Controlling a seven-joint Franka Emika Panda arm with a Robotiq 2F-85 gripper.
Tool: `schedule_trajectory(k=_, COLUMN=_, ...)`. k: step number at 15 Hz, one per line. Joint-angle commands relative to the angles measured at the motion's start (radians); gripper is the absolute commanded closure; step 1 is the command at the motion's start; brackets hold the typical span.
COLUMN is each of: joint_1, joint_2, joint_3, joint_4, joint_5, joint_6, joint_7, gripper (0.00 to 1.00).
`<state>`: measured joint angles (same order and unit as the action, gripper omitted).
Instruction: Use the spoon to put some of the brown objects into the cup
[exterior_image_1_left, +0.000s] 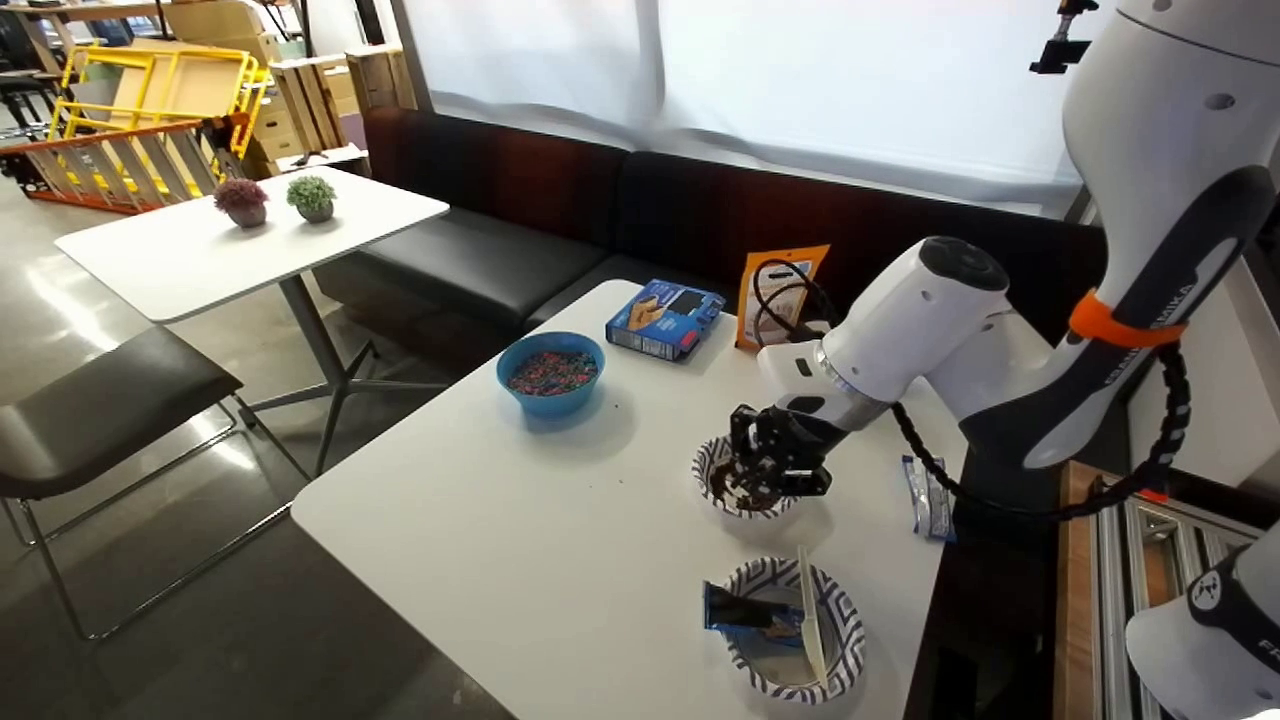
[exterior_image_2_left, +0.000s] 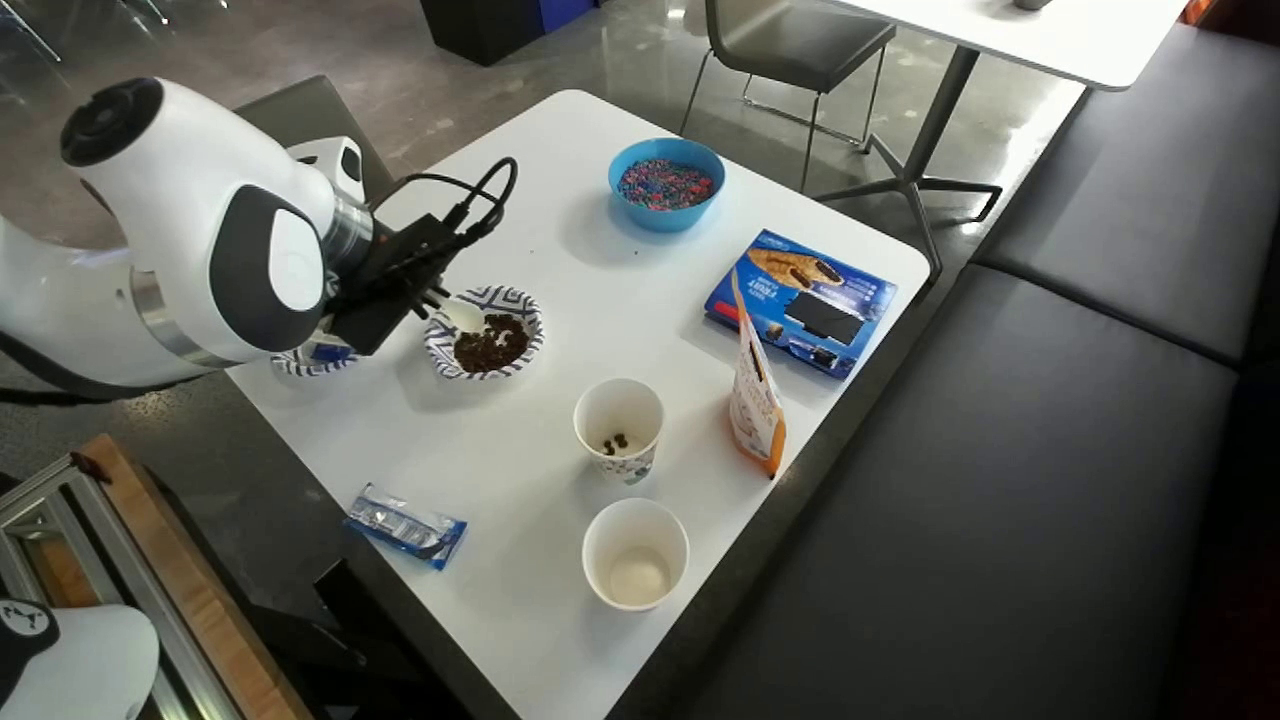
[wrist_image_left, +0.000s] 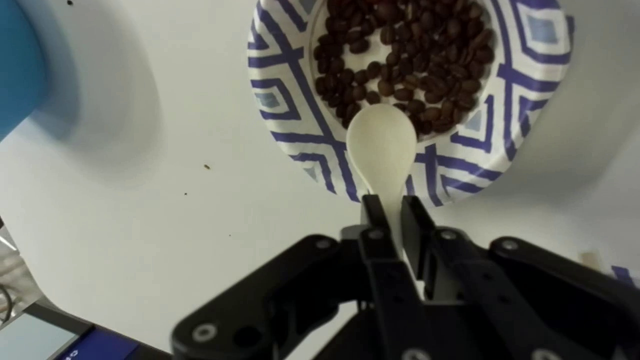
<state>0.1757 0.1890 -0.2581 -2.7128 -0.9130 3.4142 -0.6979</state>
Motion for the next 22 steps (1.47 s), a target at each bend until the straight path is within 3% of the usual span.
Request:
schedule_trajectory(k=1, joint_1=0.01, joint_2=-0.016, joint_3=0.018, joint_4=0.008, joint_5=0.009, joint_6=-0.049, joint_7=0.026, gripper=0.97)
schedule_trajectory(k=11, joint_1=-0.024, joint_2=0.041, joint_3=0.087, joint_4=0.082, joint_5=-0.004, joint_6=-0.057, joint_7=0.051, gripper=0.97)
schedule_trajectory(k=22, joint_1=-0.17, joint_2=0.09, joint_3=0.216, joint_4=0.11, joint_5=-0.008, joint_6=-0.068, joint_7=0.059, gripper=0.97)
